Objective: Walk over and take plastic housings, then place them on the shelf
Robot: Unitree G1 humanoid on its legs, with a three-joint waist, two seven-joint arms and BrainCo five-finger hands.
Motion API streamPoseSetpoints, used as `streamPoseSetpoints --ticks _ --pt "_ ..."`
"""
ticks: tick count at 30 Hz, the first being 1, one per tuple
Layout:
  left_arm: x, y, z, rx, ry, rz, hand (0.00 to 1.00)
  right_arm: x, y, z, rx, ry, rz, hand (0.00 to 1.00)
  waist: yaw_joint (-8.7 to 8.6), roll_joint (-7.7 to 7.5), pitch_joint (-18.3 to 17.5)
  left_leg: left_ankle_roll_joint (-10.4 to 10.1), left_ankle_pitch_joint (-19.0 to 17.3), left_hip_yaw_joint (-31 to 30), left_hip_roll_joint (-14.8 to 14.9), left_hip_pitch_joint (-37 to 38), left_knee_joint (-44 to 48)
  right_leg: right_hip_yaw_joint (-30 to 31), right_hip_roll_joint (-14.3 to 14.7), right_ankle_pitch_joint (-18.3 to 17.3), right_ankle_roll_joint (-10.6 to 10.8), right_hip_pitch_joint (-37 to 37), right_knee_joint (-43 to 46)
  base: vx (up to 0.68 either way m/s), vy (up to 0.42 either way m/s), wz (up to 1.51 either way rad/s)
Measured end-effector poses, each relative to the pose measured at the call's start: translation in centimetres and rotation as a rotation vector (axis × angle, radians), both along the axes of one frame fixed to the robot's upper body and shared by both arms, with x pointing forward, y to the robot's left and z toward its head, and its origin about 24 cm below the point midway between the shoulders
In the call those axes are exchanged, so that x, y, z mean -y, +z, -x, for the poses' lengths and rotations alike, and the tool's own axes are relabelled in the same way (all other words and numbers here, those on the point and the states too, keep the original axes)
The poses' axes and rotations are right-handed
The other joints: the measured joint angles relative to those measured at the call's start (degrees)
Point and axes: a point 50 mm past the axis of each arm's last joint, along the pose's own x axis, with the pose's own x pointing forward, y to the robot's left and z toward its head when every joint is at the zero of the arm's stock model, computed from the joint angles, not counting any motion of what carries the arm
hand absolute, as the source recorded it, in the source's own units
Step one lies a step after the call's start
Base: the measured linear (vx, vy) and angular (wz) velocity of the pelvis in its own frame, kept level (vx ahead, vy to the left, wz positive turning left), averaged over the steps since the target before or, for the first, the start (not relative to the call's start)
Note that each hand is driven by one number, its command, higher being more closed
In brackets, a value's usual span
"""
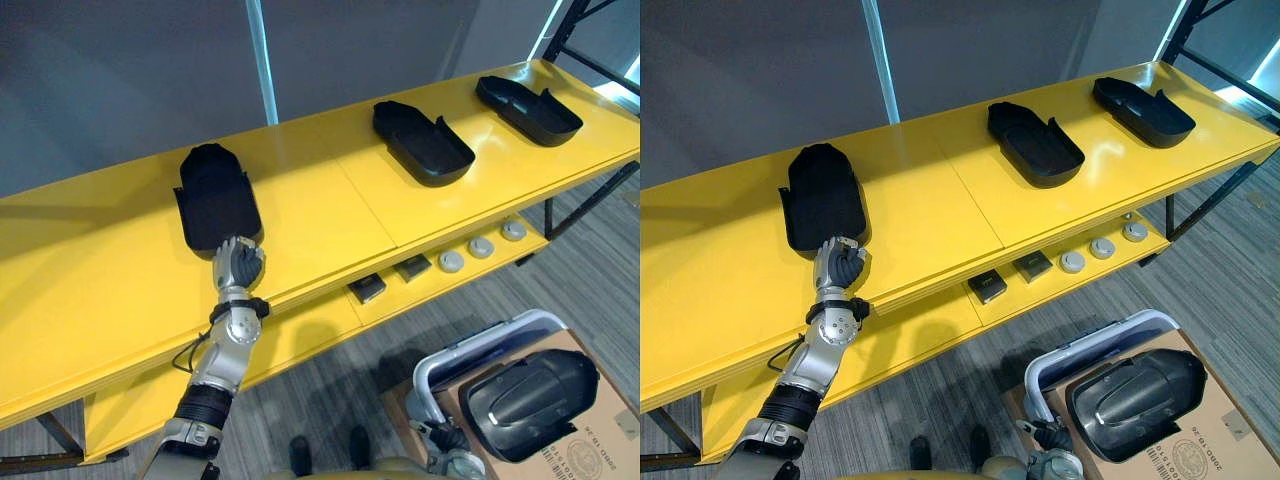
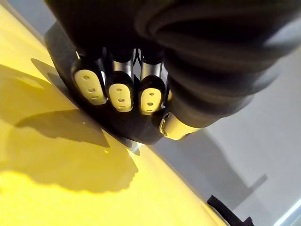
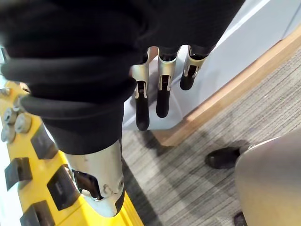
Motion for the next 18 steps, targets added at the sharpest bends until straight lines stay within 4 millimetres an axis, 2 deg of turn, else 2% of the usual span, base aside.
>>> streamPoseSetpoints --ticks 2,3,7,9,10,12,14,16,18 --pt "0.6 2.0 0.4 0.093 -0.028 0.014 1.00 0.0 0.0 0.0 -0.002 -0.002 0.000 0.00 0.15 0.00 0.0 0.0 0.0 -0.7 -0.1 -0.1 0.0 -0.5 -0.1 0.0 0.0 0.1 0.0 -0.01 0.008 0.10" --pt "0.7 2.3 0.5 0.109 -0.032 0.016 1.00 0.0 0.0 0.0 -0.003 -0.002 0.000 0.00 0.17 0.00 0.0 0.0 0.0 -0.7 -0.1 -0.1 0.0 -0.5 -0.1 0.0 0.0 0.1 0.0 0.00 0.005 0.11" --pt "1.6 7.3 3.5 0.385 -0.112 0.085 1.00 0.1 -0.1 0.2 -0.012 -0.006 -0.001 0.00 0.39 0.04 0.0 0.1 0.1 -2.1 -0.2 -0.3 0.3 -1.5 -0.2 -0.1 0.0 0.3 0.1 0.00 0.010 0.11" --pt "0.9 8.9 5.1 0.488 -0.099 0.109 1.00 0.2 -0.1 0.3 -0.018 -0.008 -0.001 0.00 0.69 0.06 0.0 0.1 0.1 -2.3 -0.2 -0.2 0.3 -1.6 -0.2 -0.3 -0.1 0.3 0.4 -0.01 0.011 0.06" --pt "-0.1 9.7 6.1 0.551 -0.054 0.138 1.00 0.3 -0.2 0.4 -0.023 -0.008 0.001 0.00 1.05 0.07 0.0 0.1 0.1 -2.4 -0.2 -0.2 0.3 -1.7 -0.2 -0.5 0.0 0.3 0.6 -0.01 0.009 0.04" --pt "-1.9 10.2 7.6 0.621 0.044 0.181 1.00 0.5 -0.2 0.5 -0.029 -0.009 0.007 0.00 2.01 0.09 0.0 0.1 0.1 -2.8 -0.3 -0.1 0.3 -2.0 -0.2 -0.8 0.0 0.3 1.0 -0.01 0.011 0.13" --pt "-3.9 9.9 8.8 0.650 0.153 0.224 1.00 0.7 -0.3 0.8 -0.042 -0.014 0.008 0.00 2.34 0.09 0.0 0.1 0.1 -4.0 -0.3 0.0 0.3 -3.1 -0.3 -1.4 -0.4 0.5 1.7 0.00 0.011 0.29" --pt "-6.2 8.6 10.4 0.652 0.300 0.294 1.00 0.9 -0.5 1.3 -0.059 -0.036 0.006 0.00 3.89 -0.03 0.1 0.1 0.1 -4.9 -0.4 0.8 0.3 -3.8 -0.3 -1.7 -0.5 1.6 1.9 0.00 0.016 0.24" --pt "-7.3 7.2 11.8 0.637 0.408 0.360 1.00 0.9 -0.5 1.4 -0.068 -0.042 0.005 0.00 4.62 -0.06 0.1 0.1 0.0 -5.6 -0.4 1.0 0.3 -4.7 -0.4 -2.2 -0.5 1.9 2.4 -0.01 0.011 0.22"
